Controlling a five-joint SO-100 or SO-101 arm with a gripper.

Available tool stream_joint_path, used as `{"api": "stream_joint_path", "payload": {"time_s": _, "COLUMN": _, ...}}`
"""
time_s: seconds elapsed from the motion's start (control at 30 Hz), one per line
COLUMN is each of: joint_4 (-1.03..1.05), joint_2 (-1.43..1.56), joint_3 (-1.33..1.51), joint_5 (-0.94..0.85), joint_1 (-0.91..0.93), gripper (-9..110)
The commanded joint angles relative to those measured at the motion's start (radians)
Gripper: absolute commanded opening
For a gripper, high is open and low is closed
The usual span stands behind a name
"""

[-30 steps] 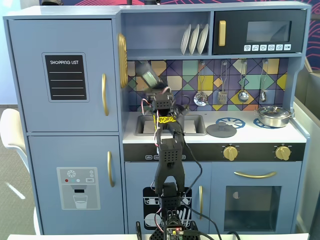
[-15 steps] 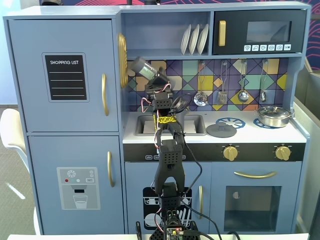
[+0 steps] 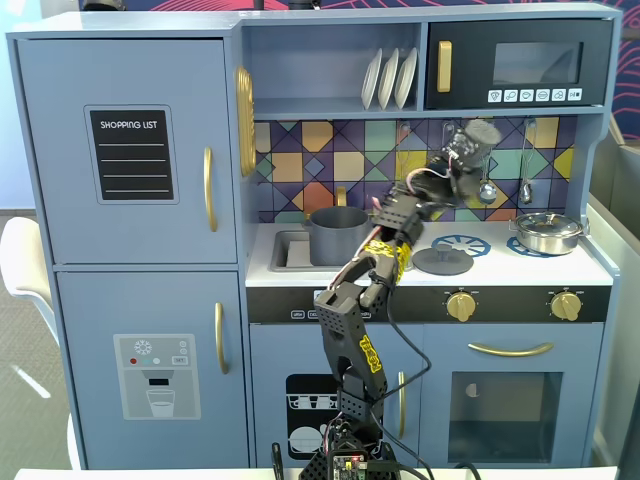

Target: Put salt in the gray recipient

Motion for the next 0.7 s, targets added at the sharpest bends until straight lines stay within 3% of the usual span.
{"api": "stream_joint_path", "payload": {"time_s": 0.0, "joint_4": -0.201, "joint_2": 0.017, "joint_3": 0.032, "joint_5": -0.374, "joint_1": 0.114, "gripper": 0}}
{"api": "stream_joint_path", "payload": {"time_s": 0.33, "joint_4": -0.37, "joint_2": -0.127, "joint_3": 0.118, "joint_5": -0.555, "joint_1": 0.115, "gripper": 0}}
{"api": "stream_joint_path", "payload": {"time_s": 0.67, "joint_4": -0.413, "joint_2": -0.233, "joint_3": 0.123, "joint_5": -0.502, "joint_1": 0.103, "gripper": 0}}
